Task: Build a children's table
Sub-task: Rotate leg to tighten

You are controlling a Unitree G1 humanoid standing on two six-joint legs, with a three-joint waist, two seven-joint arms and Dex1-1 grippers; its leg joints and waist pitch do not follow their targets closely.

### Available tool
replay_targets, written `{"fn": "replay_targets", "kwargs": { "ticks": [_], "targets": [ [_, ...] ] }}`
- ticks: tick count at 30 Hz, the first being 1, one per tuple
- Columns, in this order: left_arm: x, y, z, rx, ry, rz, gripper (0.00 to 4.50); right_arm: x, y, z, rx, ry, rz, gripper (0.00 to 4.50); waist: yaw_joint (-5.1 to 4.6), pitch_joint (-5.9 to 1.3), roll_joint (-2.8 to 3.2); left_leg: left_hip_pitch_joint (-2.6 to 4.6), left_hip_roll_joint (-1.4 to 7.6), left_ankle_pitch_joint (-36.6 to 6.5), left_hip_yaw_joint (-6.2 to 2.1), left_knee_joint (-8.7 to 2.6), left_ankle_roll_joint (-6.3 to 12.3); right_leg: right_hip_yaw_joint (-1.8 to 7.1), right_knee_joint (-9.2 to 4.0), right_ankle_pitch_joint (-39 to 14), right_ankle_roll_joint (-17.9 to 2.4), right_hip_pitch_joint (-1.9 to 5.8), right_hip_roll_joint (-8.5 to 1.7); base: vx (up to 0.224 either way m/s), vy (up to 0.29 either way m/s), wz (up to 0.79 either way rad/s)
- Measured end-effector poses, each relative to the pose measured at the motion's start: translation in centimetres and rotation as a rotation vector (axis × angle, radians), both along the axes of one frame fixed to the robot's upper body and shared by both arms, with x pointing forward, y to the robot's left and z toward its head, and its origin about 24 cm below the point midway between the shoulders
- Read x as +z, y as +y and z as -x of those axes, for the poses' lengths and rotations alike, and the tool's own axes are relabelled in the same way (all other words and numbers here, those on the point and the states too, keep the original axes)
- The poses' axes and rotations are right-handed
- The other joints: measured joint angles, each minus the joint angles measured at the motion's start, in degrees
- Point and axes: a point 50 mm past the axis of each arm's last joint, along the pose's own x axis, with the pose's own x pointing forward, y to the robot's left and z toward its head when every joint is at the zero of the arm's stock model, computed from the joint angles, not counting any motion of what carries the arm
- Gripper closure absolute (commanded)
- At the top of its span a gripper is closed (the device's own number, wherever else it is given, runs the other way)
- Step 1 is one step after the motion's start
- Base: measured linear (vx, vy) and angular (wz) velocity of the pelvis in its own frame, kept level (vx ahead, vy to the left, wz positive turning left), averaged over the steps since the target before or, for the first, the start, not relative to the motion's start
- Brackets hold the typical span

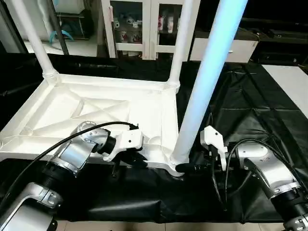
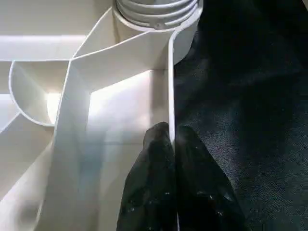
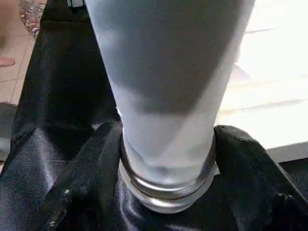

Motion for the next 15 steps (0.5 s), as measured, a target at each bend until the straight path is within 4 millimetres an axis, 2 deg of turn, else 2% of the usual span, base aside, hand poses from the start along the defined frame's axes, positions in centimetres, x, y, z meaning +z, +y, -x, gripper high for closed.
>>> {"fn": "replay_targets", "kwargs": {
  "ticks": [5, 7, 10, 12, 15],
  "targets": [
    [0.0, 0.1, 0.0, 0.006, 0.001, -0.003, 4.5, -0.3, 0.2, -0.1, -0.021, 0.007, -0.019, 1.88, -0.19, -0.05, -0.08, 0.08, 0.01, 0.01, -0.01, 0.03, -0.02, 0.02, 0.08, 0.0, 0.0, 0.02, 0.0, 0.0, 0.0, 0.0],
    [-0.1, 0.2, -0.2, 0.033, -0.015, -0.002, 4.5, -0.9, 0.7, -0.4, -0.087, 0.018, -0.05, 1.88, -0.63, -0.19, -0.29, 0.19, 0.03, 0.02, -0.04, 0.05, -0.04, 0.02, 0.14, 0.03, -0.04, 0.09, 0.04, 0.0, 0.0, 0.0],
    [-0.5, 0.0, -1.3, 0.165, -0.07, 0.016, 4.5, -1.8, 1.4, -1.9, -0.312, 0.035, -0.093, 1.88, -1.67, -0.29, -0.44, 0.28, -0.01, 0.06, -0.1, 0.15, -0.11, -0.04, 0.1, 0.26, -0.41, 0.23, -0.02, -0.023, 0.003, -0.04],
    [-0.9, -0.9, -2.0, 0.249, -0.081, 0.043, 4.5, -2.4, 1.7, -2.7, -0.483, 0.039, -0.108, 1.88, -1.92, -0.33, -0.53, 0.31, -0.04, 0.05, -0.26, 0.35, -0.11, -0.07, 0.0, 0.16, -0.25, 0.15, -0.04, -0.059, 0.02, -0.13],
    [-1.4, -2.1, -2.3, 0.319, -0.085, 0.077, 4.5, -2.8, 2.1, -3.4, -0.643, 0.033, -0.121, 1.89, -2.05, -0.45, -0.72, 0.47, -0.07, 0.05, -0.44, 0.5, -0.11, -0.1, -0.17, 0.15, -0.22, 0.04, -0.05, 0.0, 0.0, 0.0]
  ]
}}
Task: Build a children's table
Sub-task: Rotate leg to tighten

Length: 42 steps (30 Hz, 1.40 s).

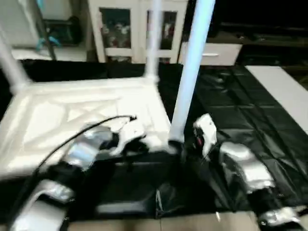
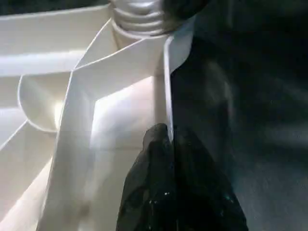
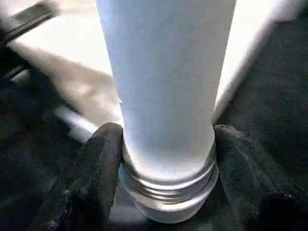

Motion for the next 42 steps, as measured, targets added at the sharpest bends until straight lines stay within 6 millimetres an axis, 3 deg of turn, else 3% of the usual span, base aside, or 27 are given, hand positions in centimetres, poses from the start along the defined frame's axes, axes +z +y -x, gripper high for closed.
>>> {"fn": "replay_targets", "kwargs": {
  "ticks": [2, 4, 6, 10, 13, 15, 17, 25, 29, 35, 38, 42],
  "targets": [
    [-0.3, -0.7, -0.4, 0.063, -0.009, 0.02, 4.5, -0.3, 0.7, -0.5, -0.109, 0.005, -0.014, 1.89, 0.09, -0.03, -0.05, 0.18, 0.0, 0.0, 0.0, -0.03, 0.0, 0.0, -0.16, 0.0, 0.0, 0.06, 0.02, 0.0, 0.0, 0.0],
    [-0.7, -2.7, -1.5, 0.168, -0.056, 0.007, 4.5, -0.7, 2.0, -1.6, -0.377, 0.014, -0.046, 1.89, 0.11, 0.03, 0.07, 0.29, -0.02, -0.01, -0.05, -0.03, 0.01, -0.05, -0.43, 0.0, 0.0, -0.1, 0.03, -0.033, 0.008, -0.03],
    [-0.8, -3.8, -1.8, 0.21, -0.081, 0.006, 4.5, -0.8, 2.5, -2.1, -0.496, 0.014, -0.034, 1.89, 0.22, 0.04, 0.33, 0.29, -0.15, -0.02, -0.26, -0.18, 0.03, -0.16, -1.16, -0.01, 0.02, -0.02, 0.02, -0.07, 0.03, -0.08],
    [-1.0, -4.6, -2.0, 0.238, -0.099, 0.002, 4.5, -1.0, 3.1, -2.4, -0.565, 0.016, -0.036, 1.89, 0.23, 0.05, 0.51, 0.25, -0.9, -0.05, -1.02, -0.44, 0.08, -0.07, -2.04, -0.01, 0.02, 0.19, -0.07, 0.0, 0.0, 0.0],
    [-1.1, -5.0, -2.1, 0.23, -0.137, -0.016, 4.5, -1.0, 3.6, -2.7, -0.579, 0.004, -0.045, 1.89, 0.22, 0.07, 0.54, 0.17, -0.99, -0.07, -1.05, -0.54, 0.12, -0.06, -2.61, -0.01, 0.01, 0.28, -0.09, 0.0, 0.0, 0.0],
    [-1.1, -5.1, -2.2, 0.213, -0.152, -0.023, 4.5, -1.0, 3.4, -2.7, -0.577, -0.008, -0.062, 1.34, 0.26, 0.1, 0.56, 0.11, -1.04, -0.07, -1.05, -0.63, 0.12, -0.05, -2.83, -0.01, 0.01, 0.28, -0.1, 0.0, 0.0, 0.0],
    [-1.1, -5.2, -2.2, 0.201, -0.164, -0.024, 4.5, -1.0, 3.2, -2.6, -0.569, -0.021, -0.076, 1.17, 0.36, 0.15, 0.59, 0.01, -1.07, -0.07, -1.04, -0.68, 0.13, 0.0, -2.85, -0.01, 0.01, 0.22, -0.12, 0.0, 0.0, 0.0],
    [-0.5, -3.9, -2.4, 0.137, -0.187, -0.037, 4.5, 0.2, 1.0, -1.9, -0.427, -0.113, -0.078, 0.43, 0.65, 0.54, 0.94, -0.49, -0.95, -0.05, -0.95, -0.96, 0.14, -0.03, -2.58, 1.45, -0.35, -0.19, -0.07, 0.0, 0.0, 0.0],
    [-0.1, -2.6, -1.8, 0.034, -0.155, -0.018, 4.5, 1.7, -2.2, -1.3, -0.252, -0.146, 0.0, 0.12, 1.15, 0.59, 0.92, -0.48, -0.82, -0.04, -0.92, -1.4, 0.12, -0.08, -2.57, 1.85, -0.22, -0.28, 0.04, 0.015, -0.011, 0.01],
    [0.8, 0.5, -0.1, -0.194, -0.069, -0.03, 4.5, 1.9, -5.9, 2.3, 0.141, -0.089, 0.14, 0.04, 2.09, 0.52, 1.05, -0.44, -0.62, -0.02, -0.9, -1.39, 0.08, -0.14, -2.08, 2.16, 0.39, -0.31, 0.09, 0.065, -0.013, 0.02],
    [1.2, 1.0, 0.9, -0.283, -0.002, -0.032, 4.5, 2.0, -5.6, 3.6, 0.303, -0.04, 0.137, 0.04, 2.05, 0.48, 1.14, -0.4, -0.63, -0.17, -0.72, -1.28, 0.15, -0.09, -1.7, 1.45, 0.07, -0.4, 0.04, 0.071, 0.006, -0.01],
    [1.3, 0.7, 1.6, -0.35, 0.033, -0.043, 4.5, 2.4, -4.7, 4.2, 0.424, -0.021, 0.123, 0.04, 2.75, 0.48, 1.15, -0.44, -0.64, -0.33, -0.48, -1.1, 0.65, -0.07, -1.65, 1.21, -0.32, -0.41, -0.03, 0.015, 0.003, 0.0]
  ]
}}
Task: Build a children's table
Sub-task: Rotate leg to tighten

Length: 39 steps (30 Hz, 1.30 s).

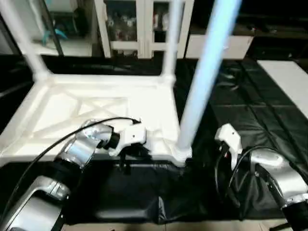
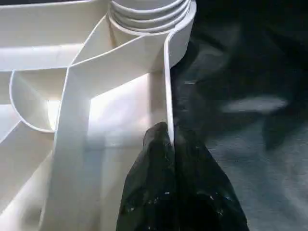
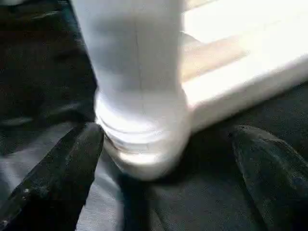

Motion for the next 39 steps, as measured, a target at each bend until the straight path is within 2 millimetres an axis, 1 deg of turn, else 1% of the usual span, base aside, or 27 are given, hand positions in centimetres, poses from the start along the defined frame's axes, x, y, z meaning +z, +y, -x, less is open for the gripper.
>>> {"fn": "replay_targets", "kwargs": {
  "ticks": [3, 5, 8, 11, 12, 15, 18, 20, 23, 25, 27, 28, 30, 33, 39],
  "targets": [
    [-0.1, -0.2, 0.2, -0.022, 0.011, -0.003, 4.5, 0.3, 0.3, 0.2, 0.032, 0.019, -0.016, 0.04, 0.54, 0.01, -0.02, 0.06, 0.01, -0.04, 0.24, 0.12, 0.02, 0.07, 0.05, -0.02, -0.04, 0.03, -0.02, 0.0, 0.0, 0.0],
    [-0.1, -0.3, 0.3, -0.035, 0.018, -0.007, 4.5, 0.4, 0.6, 0.3, 0.053, 0.023, -0.021, 0.04, 0.81, 0.01, -0.02, 0.12, 0.11, -0.2, 0.44, 0.16, -0.29, 0.1, 0.09, -0.02, -0.04, 0.05, -0.04, 0.0, 0.0, 0.0],
    [-0.1, -0.4, 0.6, -0.052, 0.037, -0.014, 4.5, 0.6, 1.3, 0.3, 0.111, 0.025, -0.024, 0.04, 0.9, 0.01, -0.01, 0.19, 0.52, -0.19, 0.86, 0.3, -0.35, 0.08, 0.16, -0.02, -0.04, 0.1, -0.04, 0.0, 0.0, 0.0],
    [-0.1, -0.4, 0.8, -0.056, 0.045, -0.023, 4.5, 0.8, 1.7, 0.0, 0.138, 0.021, -0.016, 0.04, 0.86, 0.01, -0.02, 0.17, 0.54, -0.19, 0.89, 0.4, -0.37, 0.1, 0.19, -0.01, -0.04, 0.12, -0.04, 0.0, 0.0, 0.0],
    [0.0, -0.4, 0.8, -0.057, 0.045, -0.024, 4.5, 1.0, 1.7, -0.2, 0.141, 0.016, -0.009, 0.31, 0.84, 0.01, -0.02, 0.15, 0.54, -0.19, 0.89, 0.42, -0.37, 0.1, 0.2, 0.0, -0.05, 0.12, -0.04, 0.0, 0.0, 0.0],
    [0.0, -0.4, 0.9, -0.057, 0.046, -0.026, 4.5, 1.0, 1.8, -0.3, 0.164, 0.025, -0.013, 0.43, 0.87, -0.02, -0.08, 0.15, 0.57, -0.18, 0.89, 0.42, -0.36, 0.06, 0.23, -0.01, -0.04, 0.11, -0.02, 0.0, 0.0, 0.0],
    [0.0, -0.4, 0.9, -0.056, 0.046, -0.028, 4.5, 1.0, 1.8, -0.2, 0.18, 0.033, -0.01, 0.76, 0.87, -0.02, -0.08, 0.15, 0.59, -0.18, 0.89, 0.46, -0.36, 0.06, 0.32, -0.01, -0.04, 0.09, -0.01, 0.0, 0.0, 0.0],
    [0.0, -0.3, 0.9, -0.053, 0.049, -0.03, 4.5, 0.9, 1.8, -0.1, 0.203, 0.044, 0.0, 0.79, 0.87, -0.01, -0.11, 0.16, 0.61, -0.18, 0.89, 0.51, -0.36, 0.06, 0.38, -0.01, -0.04, 0.09, 0.0, 0.0, 0.0, 0.0],
    [0.0, -0.3, 0.9, -0.053, 0.049, -0.032, 4.5, 0.6, 1.7, 0.1, 0.22, 0.062, 0.015, 1.15, 0.86, -0.01, -0.1, 0.16, 0.64, -0.18, 0.89, 0.6, -0.37, 0.07, 0.45, -0.01, -0.04, 0.09, 0.0, 0.0, 0.0, 0.0],
    [0.0, -0.3, 1.0, -0.054, 0.049, -0.033, 4.5, 0.6, 1.7, 0.1, 0.23, 0.065, 0.03, 1.2, 0.85, -0.01, -0.11, 0.16, 0.64, -0.19, 0.89, 0.64, -0.37, 0.07, 0.49, -0.01, -0.04, 0.09, 0.0, 0.0, 0.0, 0.0],
    [0.0, -0.3, 1.0, -0.055, 0.049, -0.035, 4.5, 0.4, 1.7, 0.2, 0.241, 0.068, 0.043, 1.49, 0.85, -0.01, -0.12, 0.17, 0.64, -0.19, 0.89, 0.66, -0.37, 0.08, 0.52, -0.01, -0.04, 0.09, 0.0, 0.0, 0.0, 0.0],
    [0.0, -0.3, 1.0, -0.057, 0.049, -0.036, 4.5, 0.3, 1.7, 0.2, 0.242, 0.07, 0.045, 1.49, 0.85, -0.02, -0.11, 0.17, 0.64, -0.19, 0.89, 0.66, -0.37, 0.08, 0.52, -0.01, -0.04, 0.09, 0.0, 0.0, 0.0, 0.0],
    [0.0, -0.3, 1.0, -0.057, 0.048, -0.037, 4.5, 0.3, 1.7, 0.1, 0.247, 0.068, 0.051, 1.67, 0.83, -0.02, -0.12, 0.18, 0.64, -0.19, 0.89, 0.68, -0.37, 0.08, 0.57, -0.01, -0.04, 0.09, 0.0, 0.0, 0.0, 0.0],
    [0.0, -0.3, 1.0, -0.056, 0.046, -0.041, 4.5, 0.3, 1.7, -0.1, 0.25, 0.067, 0.053, 1.78, 0.81, -0.02, -0.12, 0.19, 0.65, -0.19, 0.88, 0.78, -0.37, 0.09, 0.69, -0.01, -0.04, 0.08, 0.0, 0.0, 0.0, 0.0],
    [0.0, 0.0, 0.9, -0.049, 0.043, -0.052, 4.5, 0.1, 2.1, -0.2, 0.235, 0.069, 0.029, 1.83, 0.67, -0.03, -0.15, 0.24, 0.69, -0.19, 0.86, 0.99, -0.38, 0.11, 0.98, -0.02, -0.02, 0.08, 0.01, 0.0, 0.0, 0.0]
  ]
}}
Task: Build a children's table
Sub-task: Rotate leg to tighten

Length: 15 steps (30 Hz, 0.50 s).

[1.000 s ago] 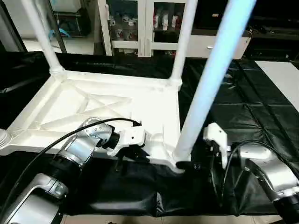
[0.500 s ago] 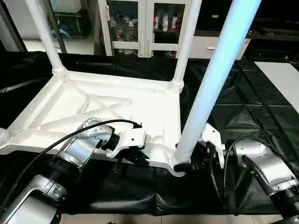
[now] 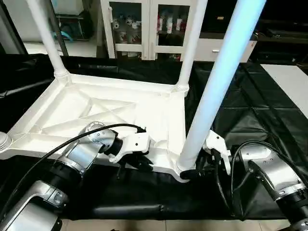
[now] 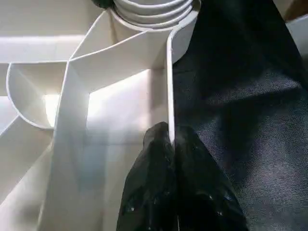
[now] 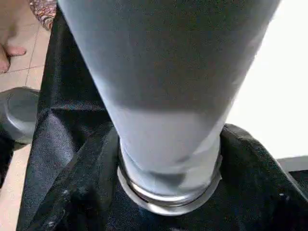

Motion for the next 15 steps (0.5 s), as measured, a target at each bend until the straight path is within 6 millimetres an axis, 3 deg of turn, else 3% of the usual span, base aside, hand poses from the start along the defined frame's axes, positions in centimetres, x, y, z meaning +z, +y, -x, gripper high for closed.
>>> {"fn": "replay_targets", "kwargs": {
  "ticks": [2, 4, 9, 13, 15],
  "targets": [
    [0.0, -0.1, 0.0, 0.008, -0.002, 0.003, 4.5, -0.3, 0.4, -0.1, -0.03, 0.009, -0.035, 1.83, -0.26, -0.03, -0.05, 0.04, 0.0, 0.02, 0.0, -0.01, -0.03, 0.03, 0.04, 0.0, 0.0, 0.01, 0.01, 0.0, 0.0, 0.0],
    [-0.1, 0.4, -0.4, 0.058, -0.012, -0.003, 4.5, -0.9, 0.9, -0.5, -0.119, 0.013, -0.075, 1.83, -1.17, -0.09, -0.17, 0.17, 0.02, 0.08, -0.03, 0.0, -0.13, 0.02, 0.13, 0.04, -0.04, 0.05, 0.03, 0.0, 0.0, 0.0],
    [-0.6, 0.1, -1.7, 0.216, -0.085, 0.005, 4.5, -2.3, 1.9, -2.2, -0.455, 0.011, -0.148, 1.83, -3.22, -0.15, -0.32, 0.69, -0.05, 0.09, -0.16, 0.04, -0.16, -0.01, -0.08, -0.16, 0.29, 0.26, 0.0, 0.0, 0.0, 0.0],
    [-1.3, -1.5, -2.9, 0.369, -0.131, 0.047, 4.5, -3.1, 3.5, -3.8, -0.769, -0.005, -0.174, 1.84, -4.12, -0.22, -0.44, 0.77, -0.26, 0.09, -0.89, 0.0, -0.16, -0.35, -0.92, -0.2, 0.35, 0.31, 0.0, 0.0, 0.0, 0.0],
    [-1.6, -3.1, -3.7, 0.461, -0.18, 0.059, 4.5, -3.2, 4.5, -5.1, -0.987, -0.041, -0.168, 1.84, -4.89, -0.06, -0.17, 0.58, -0.69, 0.09, -1.7, 0.05, -0.16, -0.8, -1.45, -0.21, 0.34, 0.3, -0.12, -0.057, 0.038, -0.15]
  ]
}}
